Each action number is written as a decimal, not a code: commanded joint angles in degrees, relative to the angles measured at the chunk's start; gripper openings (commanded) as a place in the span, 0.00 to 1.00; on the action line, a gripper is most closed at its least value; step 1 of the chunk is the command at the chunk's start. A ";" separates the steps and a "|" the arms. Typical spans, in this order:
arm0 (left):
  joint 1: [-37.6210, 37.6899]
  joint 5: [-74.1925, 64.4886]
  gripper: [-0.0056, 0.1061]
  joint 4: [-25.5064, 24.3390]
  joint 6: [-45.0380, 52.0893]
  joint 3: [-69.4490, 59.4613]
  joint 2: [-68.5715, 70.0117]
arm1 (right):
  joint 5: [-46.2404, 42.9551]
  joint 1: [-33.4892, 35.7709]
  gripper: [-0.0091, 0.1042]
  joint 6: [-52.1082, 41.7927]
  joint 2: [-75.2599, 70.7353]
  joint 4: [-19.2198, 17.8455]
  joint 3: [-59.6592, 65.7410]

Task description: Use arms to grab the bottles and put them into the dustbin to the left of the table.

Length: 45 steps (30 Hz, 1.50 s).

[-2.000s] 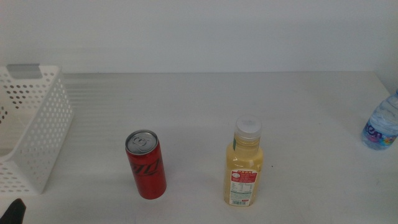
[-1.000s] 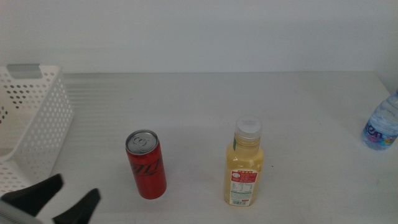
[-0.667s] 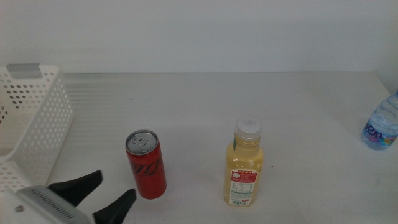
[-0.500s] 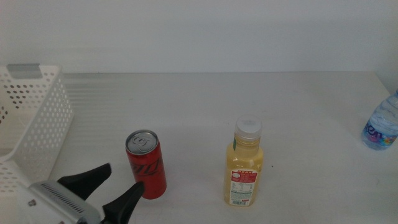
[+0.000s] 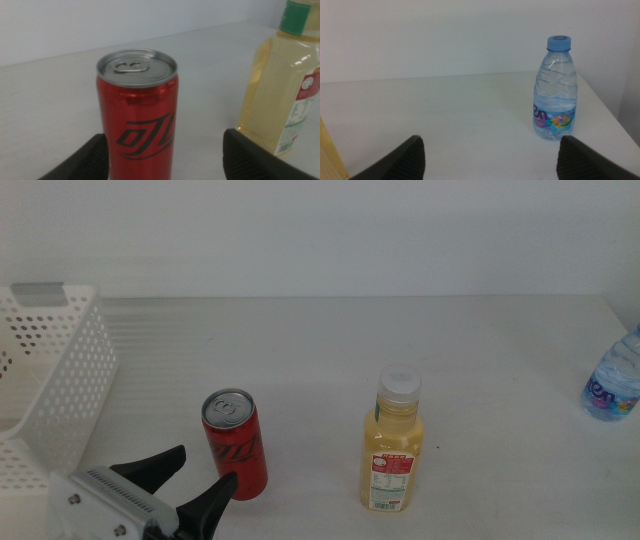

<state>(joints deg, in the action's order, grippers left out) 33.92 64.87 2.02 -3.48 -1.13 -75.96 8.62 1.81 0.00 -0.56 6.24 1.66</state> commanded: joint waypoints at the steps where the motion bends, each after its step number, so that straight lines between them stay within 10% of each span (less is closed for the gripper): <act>1: 0.23 10.48 0.68 1.02 -2.00 -0.95 0.62 | -4.33 -0.26 0.70 -0.47 -1.55 -0.17 -0.49; 31: 0.23 9.88 0.68 6.31 -3.20 -0.22 -2.19 | -4.33 -0.26 0.70 -0.47 -1.55 -0.17 -0.49; 45: 0.23 10.48 0.86 5.61 -2.31 3.60 -7.74 | -4.33 -0.26 0.70 -0.47 -1.55 -0.17 -0.49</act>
<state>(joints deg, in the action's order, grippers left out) 33.92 65.04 7.77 -5.49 0.90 -83.88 8.62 1.81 0.00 -0.56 6.24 1.66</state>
